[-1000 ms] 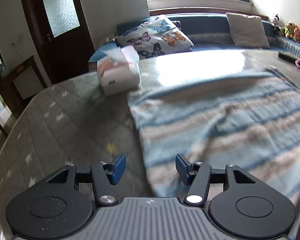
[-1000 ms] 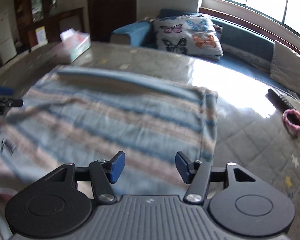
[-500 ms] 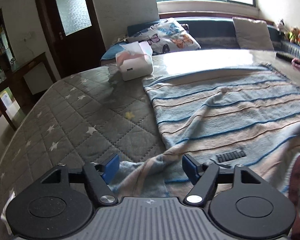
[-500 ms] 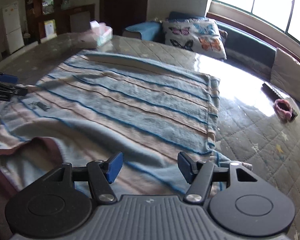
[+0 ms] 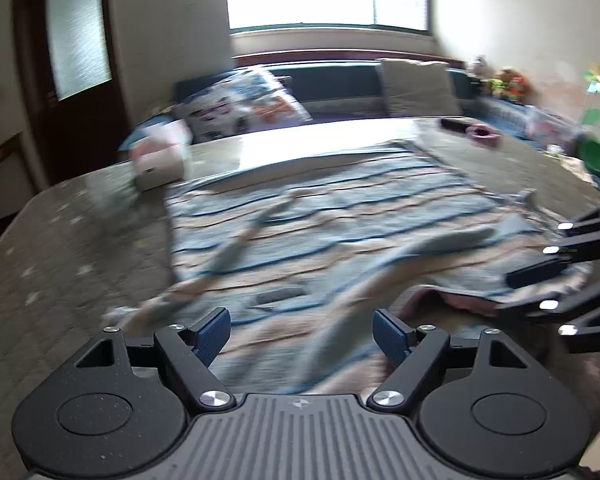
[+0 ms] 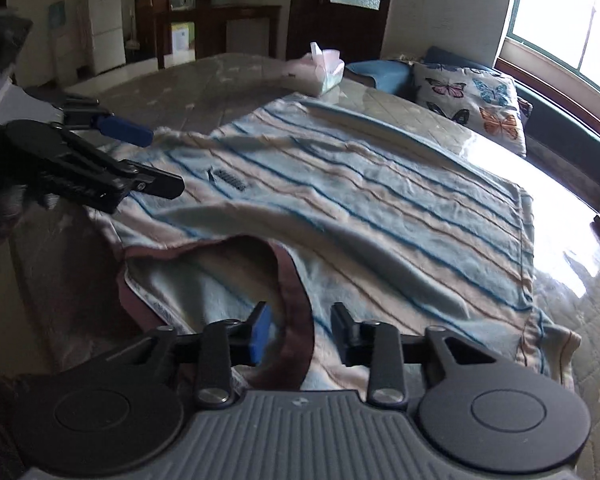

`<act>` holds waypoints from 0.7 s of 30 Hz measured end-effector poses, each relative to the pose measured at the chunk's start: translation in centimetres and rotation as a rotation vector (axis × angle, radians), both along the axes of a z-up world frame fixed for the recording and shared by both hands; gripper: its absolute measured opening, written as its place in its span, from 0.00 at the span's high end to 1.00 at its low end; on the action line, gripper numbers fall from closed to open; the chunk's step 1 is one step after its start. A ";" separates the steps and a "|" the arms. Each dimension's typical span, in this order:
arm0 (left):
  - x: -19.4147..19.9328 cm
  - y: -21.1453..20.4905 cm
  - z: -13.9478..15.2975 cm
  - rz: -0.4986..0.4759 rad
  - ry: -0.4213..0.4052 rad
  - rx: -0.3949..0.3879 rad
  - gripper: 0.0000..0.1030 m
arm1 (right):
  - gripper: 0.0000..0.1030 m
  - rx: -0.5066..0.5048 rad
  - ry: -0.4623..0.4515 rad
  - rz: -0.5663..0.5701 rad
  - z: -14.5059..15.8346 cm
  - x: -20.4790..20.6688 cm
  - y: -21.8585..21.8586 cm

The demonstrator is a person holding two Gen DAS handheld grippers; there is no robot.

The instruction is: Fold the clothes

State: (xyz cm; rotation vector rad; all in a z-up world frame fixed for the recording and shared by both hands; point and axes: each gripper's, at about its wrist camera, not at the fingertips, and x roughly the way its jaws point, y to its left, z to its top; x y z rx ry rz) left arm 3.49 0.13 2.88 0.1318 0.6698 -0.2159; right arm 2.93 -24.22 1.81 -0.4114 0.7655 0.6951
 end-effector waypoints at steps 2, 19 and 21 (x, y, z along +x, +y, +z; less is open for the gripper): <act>-0.2 -1.3 -0.4 -0.046 -0.003 0.004 0.26 | 0.75 -0.005 0.006 -0.005 -0.3 -0.2 -0.2; 0.2 -5.4 -2.2 -0.188 -0.017 0.064 0.98 | 0.75 0.018 -0.044 -0.031 0.4 -2.1 -1.5; 0.1 -5.4 -1.7 -0.187 -0.028 0.059 0.98 | 0.75 0.008 -0.045 -0.021 0.0 -2.1 -1.0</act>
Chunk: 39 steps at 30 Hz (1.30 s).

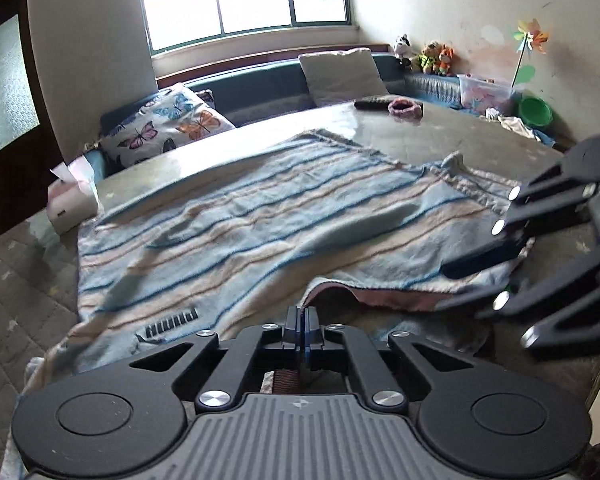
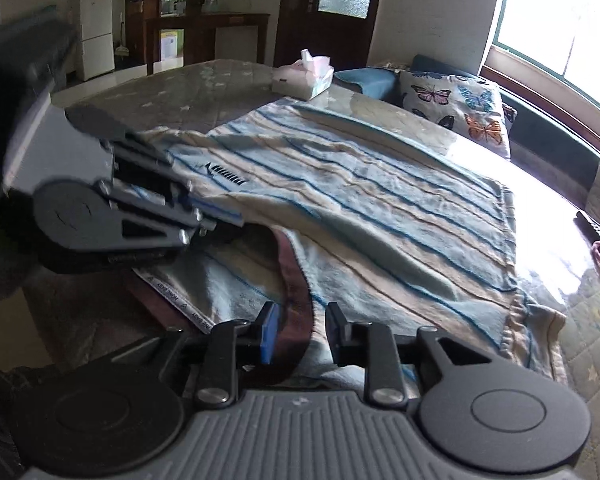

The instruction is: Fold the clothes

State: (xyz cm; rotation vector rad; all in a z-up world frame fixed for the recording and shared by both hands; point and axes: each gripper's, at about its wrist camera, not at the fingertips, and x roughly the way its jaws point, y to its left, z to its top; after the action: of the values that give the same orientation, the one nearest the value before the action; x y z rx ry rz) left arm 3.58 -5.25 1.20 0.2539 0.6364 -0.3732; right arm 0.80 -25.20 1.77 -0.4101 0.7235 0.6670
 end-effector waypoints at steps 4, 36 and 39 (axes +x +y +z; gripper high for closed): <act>-0.2 0.2 0.6 0.000 -0.008 -0.015 0.99 | 0.76 -0.043 -0.028 -0.002 -0.8 -0.1 0.8; -0.6 5.9 -1.1 0.215 0.063 -0.074 0.46 | 0.99 -0.047 0.001 -0.088 -0.6 -2.7 -2.2; -0.9 7.5 -1.5 0.254 0.073 -0.063 0.45 | 0.99 -0.062 0.019 -0.067 -1.0 -3.0 -2.3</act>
State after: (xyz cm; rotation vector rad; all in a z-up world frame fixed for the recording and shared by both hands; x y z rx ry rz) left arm 2.65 2.24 -0.32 0.0979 0.7182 -0.1582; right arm -2.17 -27.48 0.80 -0.4349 0.7744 0.5871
